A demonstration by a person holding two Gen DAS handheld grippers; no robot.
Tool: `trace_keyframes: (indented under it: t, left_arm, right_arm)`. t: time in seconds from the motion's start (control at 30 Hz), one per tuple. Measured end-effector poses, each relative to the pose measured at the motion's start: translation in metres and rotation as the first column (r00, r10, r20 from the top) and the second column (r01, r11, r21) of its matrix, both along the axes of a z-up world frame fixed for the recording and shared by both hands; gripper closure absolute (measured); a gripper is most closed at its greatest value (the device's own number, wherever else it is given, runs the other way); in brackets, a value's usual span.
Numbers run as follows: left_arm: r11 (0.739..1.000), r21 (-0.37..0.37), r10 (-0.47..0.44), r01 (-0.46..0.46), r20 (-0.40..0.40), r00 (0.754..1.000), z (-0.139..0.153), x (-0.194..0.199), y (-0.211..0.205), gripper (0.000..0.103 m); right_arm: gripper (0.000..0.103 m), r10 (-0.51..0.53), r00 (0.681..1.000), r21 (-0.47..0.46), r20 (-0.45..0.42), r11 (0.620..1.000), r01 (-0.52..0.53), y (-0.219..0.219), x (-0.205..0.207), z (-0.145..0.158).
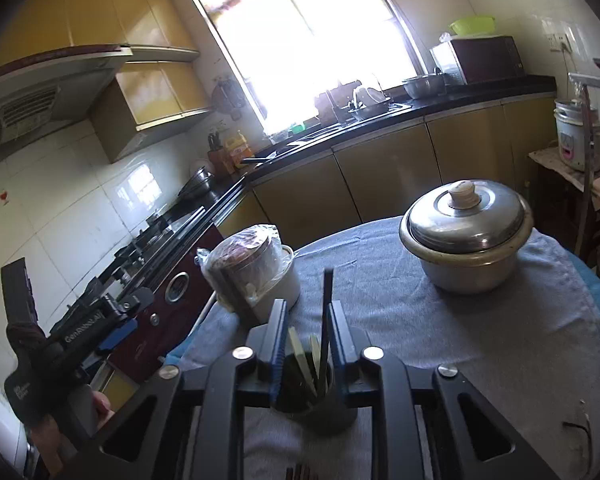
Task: Organize utensils
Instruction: 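Lower the chopsticks into the holder cup and open both tools, then move both open tools back to the chopstick pile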
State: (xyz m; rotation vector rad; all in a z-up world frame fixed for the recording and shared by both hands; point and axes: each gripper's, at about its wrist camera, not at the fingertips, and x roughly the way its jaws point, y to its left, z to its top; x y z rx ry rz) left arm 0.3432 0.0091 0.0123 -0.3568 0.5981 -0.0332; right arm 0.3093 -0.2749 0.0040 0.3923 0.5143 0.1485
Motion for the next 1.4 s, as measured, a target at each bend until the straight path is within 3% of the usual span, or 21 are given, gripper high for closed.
trace_keyframes:
  t: [0.13, 0.27, 0.43, 0.6, 0.7, 0.87, 0.93, 1.13, 1.4]
  left_arm:
    - [1.000, -0.003, -0.017, 0.017, -0.043, 0.999, -0.004, -0.043, 0.023, 0.038]
    - [0.999, 0.008, -0.030, 0.031, -0.122, 0.992, -0.028, -0.080, 0.033, 0.032]
    - [0.999, -0.006, -0.050, 0.051, -0.260, 0.964, -0.082, -0.103, 0.030, 0.032]
    - [0.996, -0.047, -0.085, 0.073, -0.398, 0.913, -0.126, -0.100, 0.020, 0.032]
    - [0.995, -0.036, -0.098, 0.091, -0.432, 0.897, -0.138, -0.097, 0.011, 0.032]
    - [0.994, -0.040, -0.107, 0.100, -0.458, 0.882, -0.149, -0.087, 0.006, 0.032]
    - [0.994, -0.053, -0.113, 0.101, -0.467, 0.877, -0.153, -0.084, 0.007, 0.032]
    - [0.992, -0.057, -0.126, 0.113, -0.478, 0.869, -0.162, -0.077, 0.004, 0.032]
    - [0.993, -0.061, -0.120, 0.103, -0.485, 0.866, -0.166, -0.076, 0.007, 0.032]
  right_arm:
    - [0.046, 0.000, 1.000, 0.001, -0.004, 1.000, 0.000, -0.003, -0.036, 0.003]
    - [0.046, 0.068, 0.997, 0.023, -0.044, 0.997, -0.067, -0.004, -0.070, -0.009]
    - [0.046, 0.203, 0.960, 0.035, -0.192, 0.979, -0.200, 0.014, -0.081, -0.060]
    - [0.063, 0.291, 0.877, 0.090, -0.382, 0.956, -0.278, 0.034, -0.063, -0.119]
    - [0.065, 0.280, 0.842, 0.055, -0.461, 0.956, -0.287, 0.044, -0.049, -0.146]
    - [0.074, 0.290, 0.803, 0.030, -0.521, 0.946, -0.323, 0.060, -0.022, -0.169]
    - [0.080, 0.280, 0.795, 0.007, -0.539, 0.945, -0.328, 0.066, -0.014, -0.174]
    - [0.084, 0.271, 0.775, -0.011, -0.571, 0.941, -0.338, 0.069, 0.009, -0.181]
    - [0.088, 0.232, 0.760, -0.124, -0.607, 0.917, -0.379, 0.093, 0.026, -0.181]
